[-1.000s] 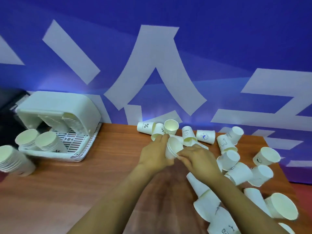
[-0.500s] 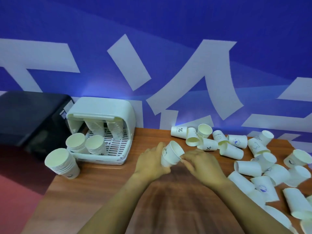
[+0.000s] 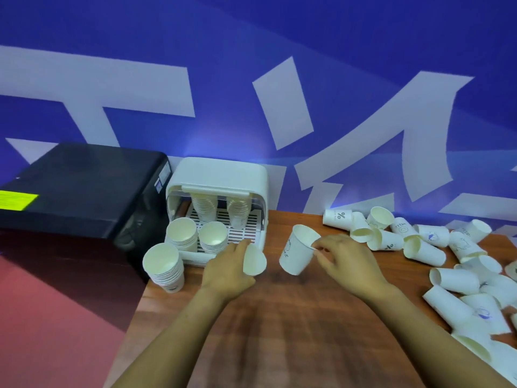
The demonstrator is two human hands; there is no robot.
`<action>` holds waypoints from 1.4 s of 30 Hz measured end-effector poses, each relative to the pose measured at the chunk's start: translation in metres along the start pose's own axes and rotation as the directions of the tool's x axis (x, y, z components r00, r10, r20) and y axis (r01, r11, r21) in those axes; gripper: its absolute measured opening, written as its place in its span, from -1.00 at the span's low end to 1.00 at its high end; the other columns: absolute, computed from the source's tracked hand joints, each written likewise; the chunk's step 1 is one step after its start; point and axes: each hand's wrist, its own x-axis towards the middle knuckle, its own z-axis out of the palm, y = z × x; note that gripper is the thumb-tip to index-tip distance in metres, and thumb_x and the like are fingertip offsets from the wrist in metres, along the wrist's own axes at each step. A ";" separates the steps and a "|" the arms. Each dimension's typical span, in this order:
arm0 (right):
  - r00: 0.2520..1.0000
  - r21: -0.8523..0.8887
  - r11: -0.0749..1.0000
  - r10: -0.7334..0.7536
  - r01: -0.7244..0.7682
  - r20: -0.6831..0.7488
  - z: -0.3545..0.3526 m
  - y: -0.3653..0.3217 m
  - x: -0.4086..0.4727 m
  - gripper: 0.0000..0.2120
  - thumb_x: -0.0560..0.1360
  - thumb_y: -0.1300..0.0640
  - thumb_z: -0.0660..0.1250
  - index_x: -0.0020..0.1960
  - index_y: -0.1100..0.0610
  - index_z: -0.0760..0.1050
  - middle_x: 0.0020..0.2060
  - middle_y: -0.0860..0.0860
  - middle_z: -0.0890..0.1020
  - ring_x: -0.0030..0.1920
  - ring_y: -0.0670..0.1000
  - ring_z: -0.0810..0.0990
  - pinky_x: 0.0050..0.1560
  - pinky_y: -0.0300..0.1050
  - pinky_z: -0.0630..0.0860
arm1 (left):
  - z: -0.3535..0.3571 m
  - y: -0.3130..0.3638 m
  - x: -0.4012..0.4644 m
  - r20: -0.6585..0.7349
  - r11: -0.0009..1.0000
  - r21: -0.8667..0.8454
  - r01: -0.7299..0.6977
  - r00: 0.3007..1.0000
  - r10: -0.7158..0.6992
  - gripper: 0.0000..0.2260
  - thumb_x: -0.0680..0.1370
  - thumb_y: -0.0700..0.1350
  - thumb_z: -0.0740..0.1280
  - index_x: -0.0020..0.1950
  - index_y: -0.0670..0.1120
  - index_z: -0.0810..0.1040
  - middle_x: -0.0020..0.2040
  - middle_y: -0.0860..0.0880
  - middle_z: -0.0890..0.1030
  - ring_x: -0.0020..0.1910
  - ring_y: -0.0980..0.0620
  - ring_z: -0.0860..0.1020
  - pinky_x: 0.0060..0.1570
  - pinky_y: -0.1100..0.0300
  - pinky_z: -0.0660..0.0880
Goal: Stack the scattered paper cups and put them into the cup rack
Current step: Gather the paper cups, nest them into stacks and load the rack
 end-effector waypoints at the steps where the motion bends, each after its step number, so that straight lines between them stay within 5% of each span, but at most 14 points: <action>1: 1.000 -0.007 1.000 0.002 -0.001 0.007 0.001 -0.001 0.002 -0.82 0.51 0.02 0.25 0.06 -0.03 0.57 -0.06 -0.11 0.63 -0.02 -0.03 0.55 -0.15 -0.07 0.50 | -0.002 -0.003 0.000 -0.006 1.000 -0.012 0.008 1.000 -0.008 -0.33 0.39 0.07 0.37 0.44 0.08 0.18 0.30 0.00 0.41 0.22 -0.08 0.48 0.06 0.06 0.46; 9: 0.993 0.031 0.999 -0.045 0.042 0.105 0.024 -0.001 0.025 -0.79 0.53 0.01 0.20 0.11 -0.07 0.53 0.01 -0.16 0.59 0.05 -0.09 0.51 -0.15 -0.20 0.41 | -0.019 -0.001 -0.004 -0.108 0.995 -0.008 0.104 0.989 -0.105 -0.35 0.40 0.22 0.38 0.40 0.07 0.23 0.28 0.04 0.40 0.22 -0.02 0.45 0.03 0.07 0.47; 16: 0.981 0.054 0.997 -0.066 0.057 0.182 0.040 -0.025 0.035 -0.80 0.55 -0.02 0.16 0.09 -0.05 0.50 0.00 -0.13 0.58 0.01 -0.05 0.55 -0.12 -0.11 0.47 | -0.039 -0.021 -0.004 -0.095 0.993 -0.059 0.106 0.989 -0.111 -0.32 0.41 0.08 0.39 0.45 0.09 0.15 0.35 0.06 0.32 0.26 -0.02 0.42 0.06 0.07 0.48; 25: 0.993 0.036 0.995 -0.097 0.095 0.064 0.024 -0.084 0.070 -0.79 0.54 0.02 0.22 0.13 -0.06 0.54 0.04 -0.13 0.60 0.08 -0.03 0.54 -0.10 -0.12 0.43 | -0.097 -0.078 0.011 -0.181 0.988 -0.082 0.134 0.972 -0.147 -0.37 0.33 0.02 0.46 0.33 0.07 0.28 0.25 0.02 0.36 0.19 -0.08 0.43 -0.03 0.03 0.48; 32: 0.985 0.059 0.984 -0.162 0.165 -0.062 0.038 -0.131 0.104 -0.88 0.49 0.07 0.32 0.00 0.01 0.60 -0.09 -0.08 0.65 -0.06 0.03 0.58 -0.21 -0.13 0.45 | -0.125 -0.110 0.028 -0.228 0.985 -0.063 0.159 0.959 -0.169 -0.37 0.37 0.02 0.44 0.37 0.06 0.25 0.24 -0.02 0.36 0.12 -0.08 0.46 -0.09 0.08 0.46; 37: 0.980 0.011 0.985 -0.169 0.171 -0.102 0.057 -0.146 0.114 -0.95 0.39 0.11 0.41 -0.15 -0.01 0.59 -0.24 -0.10 0.64 -0.20 0.01 0.59 -0.34 -0.24 0.31 | -0.120 -0.126 0.038 -0.171 0.986 -0.032 0.165 0.971 -0.168 -0.35 0.39 -0.02 0.42 0.41 0.06 0.21 0.27 -0.03 0.35 0.17 -0.09 0.45 -0.09 0.08 0.47; 42: 0.982 0.032 0.985 -0.165 0.168 -0.094 0.067 -0.149 0.124 -0.92 0.47 0.10 0.33 -0.08 0.01 0.59 -0.16 -0.08 0.65 -0.11 0.03 0.57 -0.26 -0.21 0.29 | -0.115 -0.135 0.046 -0.130 0.985 0.001 0.172 0.977 -0.171 -0.35 0.40 -0.04 0.43 0.42 0.06 0.20 0.30 -0.03 0.34 0.20 -0.10 0.44 -0.06 0.07 0.51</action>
